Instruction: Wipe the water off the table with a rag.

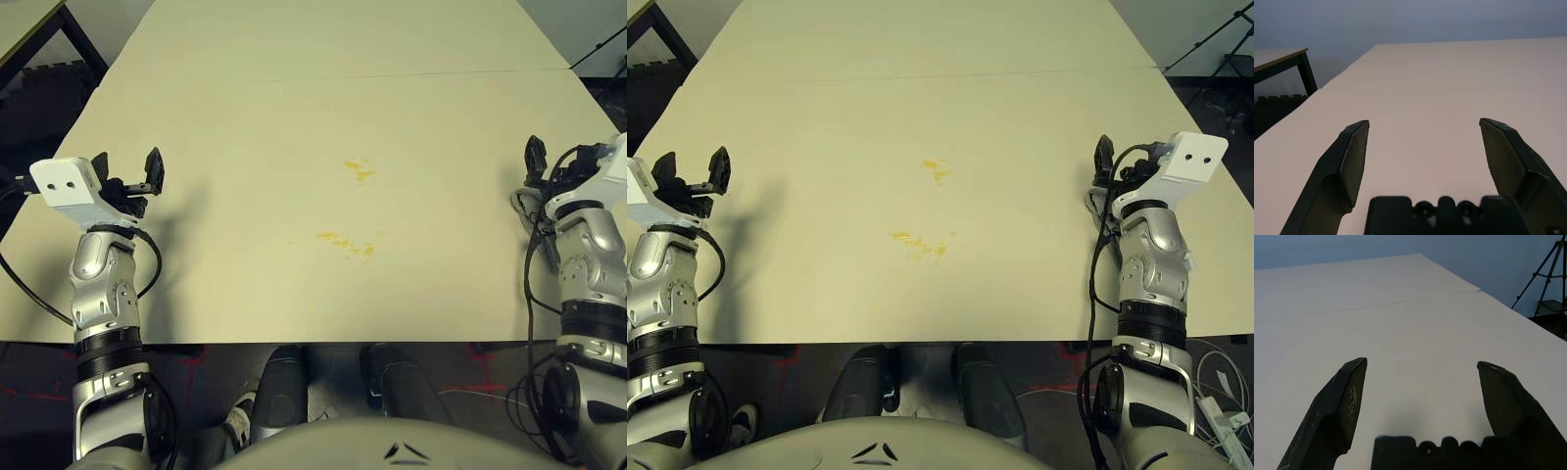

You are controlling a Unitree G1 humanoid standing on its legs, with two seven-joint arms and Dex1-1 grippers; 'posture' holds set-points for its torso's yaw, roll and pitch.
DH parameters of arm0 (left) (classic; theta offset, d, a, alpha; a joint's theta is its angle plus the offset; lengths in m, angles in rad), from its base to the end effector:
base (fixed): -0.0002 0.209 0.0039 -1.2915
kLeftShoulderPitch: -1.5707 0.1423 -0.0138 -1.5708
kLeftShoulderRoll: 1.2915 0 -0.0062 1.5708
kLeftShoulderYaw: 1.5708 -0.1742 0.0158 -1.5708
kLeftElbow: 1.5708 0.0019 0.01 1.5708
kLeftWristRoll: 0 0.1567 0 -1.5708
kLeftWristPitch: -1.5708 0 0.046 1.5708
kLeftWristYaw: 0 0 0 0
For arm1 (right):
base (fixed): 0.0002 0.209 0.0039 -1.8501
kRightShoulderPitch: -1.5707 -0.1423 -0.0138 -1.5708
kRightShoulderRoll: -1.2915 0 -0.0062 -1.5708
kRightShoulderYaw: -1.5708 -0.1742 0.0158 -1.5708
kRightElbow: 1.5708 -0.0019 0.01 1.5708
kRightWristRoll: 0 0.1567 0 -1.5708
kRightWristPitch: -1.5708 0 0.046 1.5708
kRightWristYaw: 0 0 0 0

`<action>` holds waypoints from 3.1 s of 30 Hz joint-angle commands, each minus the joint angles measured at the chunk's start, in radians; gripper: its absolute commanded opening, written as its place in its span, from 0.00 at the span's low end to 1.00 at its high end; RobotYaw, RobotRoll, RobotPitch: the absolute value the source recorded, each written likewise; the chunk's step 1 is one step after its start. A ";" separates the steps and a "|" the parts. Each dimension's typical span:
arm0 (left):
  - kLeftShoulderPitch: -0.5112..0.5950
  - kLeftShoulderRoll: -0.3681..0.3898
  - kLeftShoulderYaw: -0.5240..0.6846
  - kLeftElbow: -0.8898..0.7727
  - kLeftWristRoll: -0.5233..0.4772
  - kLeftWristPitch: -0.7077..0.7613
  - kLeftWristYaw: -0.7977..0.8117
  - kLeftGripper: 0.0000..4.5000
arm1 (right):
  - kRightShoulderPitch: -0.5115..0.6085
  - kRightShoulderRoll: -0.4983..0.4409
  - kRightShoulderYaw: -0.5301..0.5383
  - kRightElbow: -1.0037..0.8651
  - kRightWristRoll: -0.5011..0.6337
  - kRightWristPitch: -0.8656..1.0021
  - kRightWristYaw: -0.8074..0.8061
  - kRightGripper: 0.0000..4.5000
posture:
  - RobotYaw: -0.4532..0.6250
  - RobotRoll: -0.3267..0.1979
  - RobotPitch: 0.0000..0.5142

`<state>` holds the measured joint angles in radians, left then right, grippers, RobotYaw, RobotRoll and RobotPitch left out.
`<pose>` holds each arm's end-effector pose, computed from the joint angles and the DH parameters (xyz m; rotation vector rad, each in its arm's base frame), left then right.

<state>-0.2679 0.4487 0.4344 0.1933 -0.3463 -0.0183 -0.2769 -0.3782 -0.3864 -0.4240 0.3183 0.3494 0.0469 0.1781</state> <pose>0.2466 0.3089 0.1335 0.0375 -0.2599 0.1286 0.2696 -0.2952 0.1218 0.1076 -0.1752 -0.2072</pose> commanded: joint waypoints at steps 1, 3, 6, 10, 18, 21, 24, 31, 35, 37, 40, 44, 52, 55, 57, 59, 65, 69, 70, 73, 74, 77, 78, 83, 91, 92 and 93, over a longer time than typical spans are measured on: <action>-0.009 0.005 -0.005 0.028 0.012 -0.008 -0.006 1.00 | 0.011 0.000 -0.008 -0.017 -0.001 -0.005 -0.006 1.00 | 0.55 0.62 0.31; -0.020 0.006 -0.012 0.040 0.012 -0.011 -0.009 1.00 | 0.012 -0.001 -0.011 -0.020 0.001 -0.003 -0.009 1.00 | 0.54 0.62 0.31; -0.027 0.006 -0.018 0.048 0.013 -0.012 -0.014 1.00 | 0.020 0.000 -0.014 -0.025 0.003 -0.003 -0.011 1.00 | 0.54 0.62 0.31; -0.034 0.005 -0.021 0.057 0.016 -0.017 -0.017 1.00 | 0.025 0.003 -0.014 -0.029 0.003 -0.002 -0.014 1.00 | 0.54 0.62 0.31; -0.041 0.014 -0.030 0.059 0.009 -0.014 -0.041 1.00 | 0.022 0.000 -0.010 -0.024 0.005 0.009 -0.016 1.00 | 0.55 0.62 0.31; -0.039 0.034 -0.032 0.045 -0.005 0.012 -0.082 1.00 | 0.014 -0.002 -0.006 -0.018 0.004 0.014 -0.014 1.00 | 0.55 0.62 0.31; -0.022 0.056 -0.042 0.002 -0.040 0.056 -0.153 1.00 | 0.005 -0.006 -0.005 -0.010 0.005 0.018 -0.011 1.00 | 0.57 0.62 0.31; 0.040 0.199 -0.098 -0.154 -0.167 0.214 -0.471 1.00 | -0.033 -0.039 0.000 0.027 0.015 0.064 0.037 1.00 | 0.59 0.62 0.31; 0.094 0.282 -0.151 -0.259 -0.226 0.291 -0.653 1.00 | -0.068 -0.066 -0.012 0.061 0.030 0.101 0.053 1.00 | 0.60 0.62 0.31; 0.098 0.301 -0.173 -0.272 -0.221 0.278 -0.715 1.00 | -0.079 -0.083 -0.018 0.070 0.047 0.143 0.066 1.00 | 0.60 0.62 0.32; 0.090 0.310 -0.200 -0.268 -0.196 0.239 -0.779 1.00 | -0.081 -0.115 -0.026 0.066 0.078 0.233 0.091 1.00 | 0.59 0.62 0.33; 0.053 0.283 -0.223 -0.240 -0.172 0.198 -0.785 1.00 | -0.069 -0.213 -0.016 0.032 0.117 0.429 0.175 1.00 | 0.58 0.62 0.33; 0.055 0.268 -0.246 -0.190 -0.134 0.133 -0.815 1.00 | -0.062 -0.472 0.057 -0.001 0.132 0.752 0.398 1.00 | 0.57 0.62 0.33; 0.050 0.264 -0.251 -0.170 -0.127 0.118 -0.819 1.00 | -0.035 -0.562 0.113 -0.058 0.141 0.836 0.520 1.00 | 0.57 0.62 0.33; 0.048 0.260 -0.254 -0.166 -0.125 0.115 -0.816 1.00 | -0.015 -0.594 0.138 -0.105 0.155 0.877 0.578 1.00 | 0.57 0.62 0.33; 0.049 0.258 -0.254 -0.167 -0.125 0.114 -0.815 1.00 | -0.002 -0.598 0.149 -0.143 0.168 0.910 0.604 1.00 | 0.57 0.62 0.33; 0.064 0.257 -0.251 -0.181 -0.127 0.114 -0.810 1.00 | 0.083 -0.571 0.226 -0.188 0.097 0.886 0.588 1.00 | 0.58 0.62 0.33; 0.075 0.260 -0.247 -0.198 -0.132 0.121 -0.804 1.00 | 0.114 -0.555 0.251 -0.172 0.042 0.831 0.565 1.00 | 0.59 0.62 0.34; 0.076 0.261 -0.247 -0.200 -0.132 0.122 -0.803 1.00 | 0.117 -0.554 0.251 -0.168 0.032 0.823 0.561 1.00 | 0.59 0.62 0.34; 0.077 0.262 -0.247 -0.203 -0.132 0.122 -0.801 1.00 | 0.131 -0.558 0.260 -0.161 0.008 0.808 0.560 1.00 | 0.59 0.62 0.34; 0.077 0.261 -0.249 -0.206 -0.132 0.124 -0.799 1.00 | 0.137 -0.561 0.264 -0.158 -0.003 0.799 0.559 1.00 | 0.59 0.62 0.34; 0.075 0.258 -0.254 -0.218 -0.134 0.131 -0.793 1.00 | 0.144 -0.571 0.252 -0.146 -0.025 0.781 0.548 1.00 | 0.59 0.62 0.35; 0.073 0.258 -0.255 -0.218 -0.135 0.133 -0.792 1.00 | 0.145 -0.574 0.246 -0.146 -0.027 0.779 0.548 1.00 | 0.58 0.62 0.35; 0.065 0.257 -0.259 -0.215 -0.136 0.136 -0.795 1.00 | 0.157 -0.590 0.213 -0.170 -0.023 0.770 0.557 1.00 | 0.57 0.62 0.36; 0.042 0.254 -0.272 -0.203 -0.137 0.144 -0.804 1.00 | 0.186 -0.631 0.217 -0.168 -0.061 0.740 0.567 1.00 | 0.56 0.62 0.38; 0.039 0.255 -0.271 -0.202 -0.137 0.144 -0.805 1.00 | 0.183 -0.622 0.199 -0.183 -0.047 0.746 0.567 1.00 | 0.56 0.62 0.38; 0.037 0.255 -0.271 -0.201 -0.137 0.144 -0.806 1.00 | 0.179 -0.618 0.183 -0.197 -0.033 0.756 0.571 1.00 | 0.56 0.62 0.38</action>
<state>-0.2300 0.7054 0.1764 0.0005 -0.4857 0.1185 -1.0748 -0.2094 -1.0038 -0.2111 0.1422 0.3087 0.7894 0.7477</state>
